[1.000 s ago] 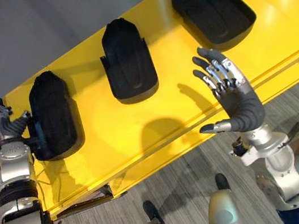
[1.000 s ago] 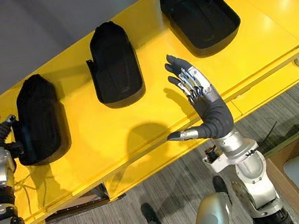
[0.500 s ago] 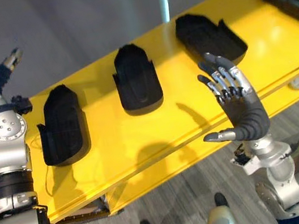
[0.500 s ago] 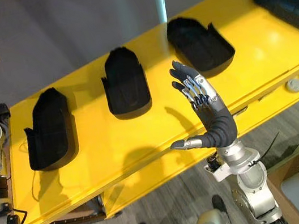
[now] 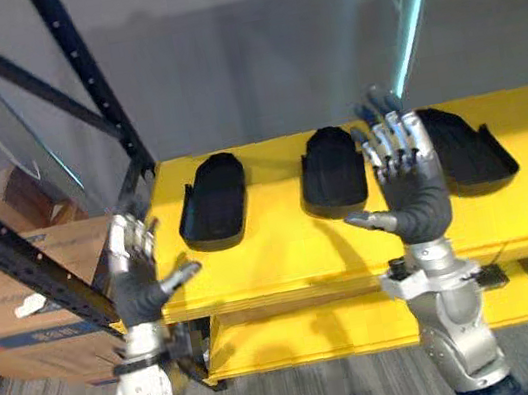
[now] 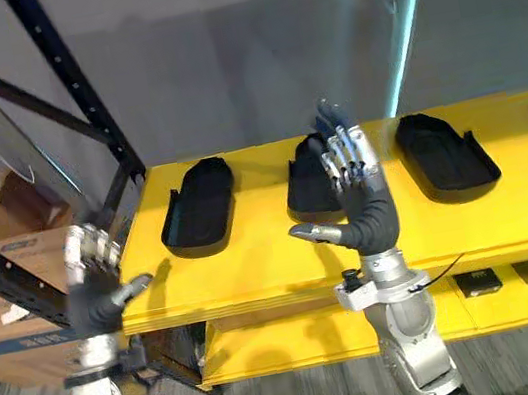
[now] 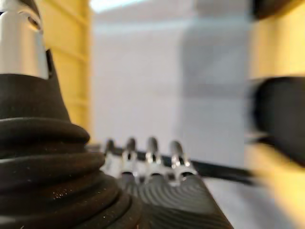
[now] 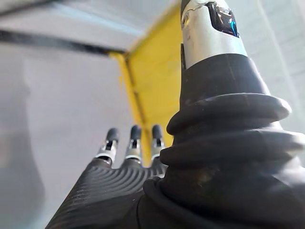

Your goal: Walk over and take plastic housings, then place them on the shelf

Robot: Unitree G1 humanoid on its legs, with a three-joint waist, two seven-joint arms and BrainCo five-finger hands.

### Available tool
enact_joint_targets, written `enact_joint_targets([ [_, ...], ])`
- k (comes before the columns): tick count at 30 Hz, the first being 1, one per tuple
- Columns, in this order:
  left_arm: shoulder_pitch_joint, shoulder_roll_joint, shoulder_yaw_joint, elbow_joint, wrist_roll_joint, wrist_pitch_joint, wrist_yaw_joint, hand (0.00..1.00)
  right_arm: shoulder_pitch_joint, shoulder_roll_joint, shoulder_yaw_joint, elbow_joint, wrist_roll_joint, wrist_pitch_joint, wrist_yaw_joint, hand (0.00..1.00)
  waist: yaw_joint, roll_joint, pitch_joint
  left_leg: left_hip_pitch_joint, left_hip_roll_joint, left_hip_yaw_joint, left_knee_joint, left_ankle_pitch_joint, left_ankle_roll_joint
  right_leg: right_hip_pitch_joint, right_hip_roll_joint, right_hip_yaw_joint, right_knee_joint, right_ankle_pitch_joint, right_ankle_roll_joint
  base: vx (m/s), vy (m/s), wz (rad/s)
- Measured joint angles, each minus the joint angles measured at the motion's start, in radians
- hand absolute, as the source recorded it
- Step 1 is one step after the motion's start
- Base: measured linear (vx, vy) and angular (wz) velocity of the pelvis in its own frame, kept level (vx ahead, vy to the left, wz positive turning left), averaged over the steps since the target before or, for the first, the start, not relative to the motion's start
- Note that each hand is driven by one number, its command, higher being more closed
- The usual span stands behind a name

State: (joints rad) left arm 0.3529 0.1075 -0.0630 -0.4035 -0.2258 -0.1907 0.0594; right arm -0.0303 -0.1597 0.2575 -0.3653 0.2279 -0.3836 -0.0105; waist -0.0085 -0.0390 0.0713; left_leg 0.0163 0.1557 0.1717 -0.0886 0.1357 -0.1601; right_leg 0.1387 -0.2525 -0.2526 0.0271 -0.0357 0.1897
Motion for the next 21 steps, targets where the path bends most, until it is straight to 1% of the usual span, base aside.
enact_joint_targets([
  [1, 0.004, -0.001, -0.008, 0.03, 0.008, 0.007, -0.001, 0.0, -0.012, 0.0, 0.002, 0.013, -0.007, 0.011, -0.013, 0.0, 0.009, -0.001, -0.001, 0.0, 0.002, -0.004, 0.0, 0.001, -0.001, -0.001, 0.001, -0.007, 0.011, -0.002, -0.004, 0.03, -0.022, 0.2],
  [2, 0.004, -0.001, -0.009, 0.038, 0.013, 0.01, 0.003, 0.0, -0.018, 0.0, 0.002, 0.019, -0.006, 0.015, -0.017, 0.0, 0.011, 0.0, 0.0, 0.0, 0.003, -0.007, 0.0, 0.002, -0.001, 0.0, 0.002, -0.011, 0.014, -0.003, -0.006, 0.01, -0.017, 0.12],
  [3, 0.003, -0.003, -0.007, 0.042, 0.026, 0.01, 0.007, 0.0, -0.021, -0.001, 0.001, 0.029, -0.006, 0.02, -0.027, 0.0, 0.015, 0.006, 0.004, -0.002, 0.005, -0.011, 0.0, 0.003, -0.003, 0.001, 0.004, -0.016, 0.015, -0.004, -0.007, 0.0, -0.017, 0.07],
  [4, -0.001, -0.006, -0.005, 0.042, 0.036, 0.01, 0.01, 1.0, -0.02, -0.002, 0.002, 0.033, -0.006, 0.032, -0.035, 0.0, 0.019, 0.009, 0.006, -0.003, 0.007, -0.013, 0.0, 0.004, -0.003, 0.001, 0.007, -0.017, 0.015, -0.004, -0.008, -0.01, -0.016, 0.05],
  [6, -0.006, -0.009, -0.005, 0.043, 0.038, 0.015, 0.023, 1.0, -0.015, -0.005, 0.003, 0.036, -0.006, 0.04, -0.035, 0.0, 0.02, 0.024, 0.015, -0.005, 0.011, -0.016, 0.0, 0.007, -0.004, 0.0, 0.011, -0.019, 0.015, -0.004, -0.008, 0.0, 0.0, 0.0],
  [7, -0.017, -0.01, -0.004, 0.051, 0.038, 0.024, 0.036, 1.0, -0.012, -0.01, 0.009, 0.045, -0.006, 0.04, -0.036, 0.0, 0.02, 0.035, 0.022, -0.005, 0.015, -0.017, -0.001, 0.008, -0.005, -0.001, 0.015, -0.02, 0.015, -0.004, -0.008, 0.0, 0.0, 0.0],
  [8, -0.034, -0.01, 0.001, 0.066, 0.038, 0.04, 0.048, 1.0, -0.011, -0.01, 0.014, 0.065, -0.006, 0.042, -0.036, 0.0, 0.02, 0.04, 0.023, -0.007, 0.02, -0.016, -0.001, 0.011, -0.006, -0.003, 0.02, -0.02, 0.014, -0.004, -0.008, 0.0, 0.0, 0.0],
  [9, -0.045, -0.01, 0.003, 0.076, 0.038, 0.049, 0.049, 1.0, -0.01, -0.01, 0.016, 0.073, -0.006, 0.046, -0.037, 0.0, 0.02, 0.041, 0.023, -0.007, 0.023, -0.016, -0.001, 0.013, -0.007, -0.003, 0.023, -0.02, 0.014, -0.004, -0.008, -0.01, -0.033, -0.03],
  [10, -0.062, -0.01, 0.004, 0.091, 0.036, 0.072, 0.052, 1.0, -0.009, -0.01, 0.021, 0.083, -0.006, 0.051, -0.04, 0.0, 0.02, 0.038, 0.023, -0.008, 0.031, -0.016, -0.001, 0.015, -0.009, -0.005, 0.03, -0.019, 0.014, -0.005, -0.009, 0.0, -0.038, -0.02],
  [11, -0.065, -0.01, 0.004, 0.094, 0.036, 0.077, 0.054, 1.0, -0.009, -0.01, 0.021, 0.084, -0.006, 0.052, -0.04, 0.0, 0.02, 0.038, 0.024, -0.008, 0.031, -0.016, -0.001, 0.015, -0.01, -0.005, 0.03, -0.019, 0.014, -0.005, -0.009, 0.0, -0.037, -0.04],
  [12, -0.086, -0.01, 0.003, 0.123, 0.035, 0.114, 0.066, 1.0, -0.003, -0.009, 0.023, 0.089, -0.006, 0.054, -0.041, 0.0, 0.02, 0.032, 0.027, -0.008, 0.036, -0.014, -0.001, 0.016, -0.011, -0.006, 0.035, -0.018, 0.015, -0.004, -0.01, 0.0, -0.026, -0.07],
  [14, -0.101, -0.01, 0.006, 0.16, 0.034, 0.145, 0.097, 1.0, 0.029, -0.005, 0.025, 0.098, -0.006, 0.059, -0.039, 0.0, 0.019, 0.02, 0.031, -0.008, 0.039, -0.002, -0.001, 0.016, -0.011, -0.018, 0.035, -0.004, 0.018, -0.001, -0.007, 0.0, -0.01, -0.15],
  [18, -0.118, -0.01, 0.02, 0.172, 0.036, 0.158, 0.123, 1.0, 0.069, -0.004, 0.025, 0.098, -0.005, 0.077, -0.035, 0.0, 0.014, 0.013, 0.036, -0.008, 0.04, 0.009, -0.001, 0.016, -0.011, -0.031, 0.036, 0.013, 0.022, 0.004, -0.007, -0.01, -0.001, -0.11],
  [21, -0.136, -0.012, 0.043, 0.199, 0.036, 0.196, 0.136, 1.0, 0.094, 0.001, 0.025, 0.099, -0.005, 0.083, -0.033, 0.0, 0.005, 0.014, 0.036, 0.001, 0.043, 0.027, -0.001, 0.017, -0.012, -0.035, 0.036, 0.026, 0.026, 0.004, -0.007, -0.02, -0.003, -0.11],
])
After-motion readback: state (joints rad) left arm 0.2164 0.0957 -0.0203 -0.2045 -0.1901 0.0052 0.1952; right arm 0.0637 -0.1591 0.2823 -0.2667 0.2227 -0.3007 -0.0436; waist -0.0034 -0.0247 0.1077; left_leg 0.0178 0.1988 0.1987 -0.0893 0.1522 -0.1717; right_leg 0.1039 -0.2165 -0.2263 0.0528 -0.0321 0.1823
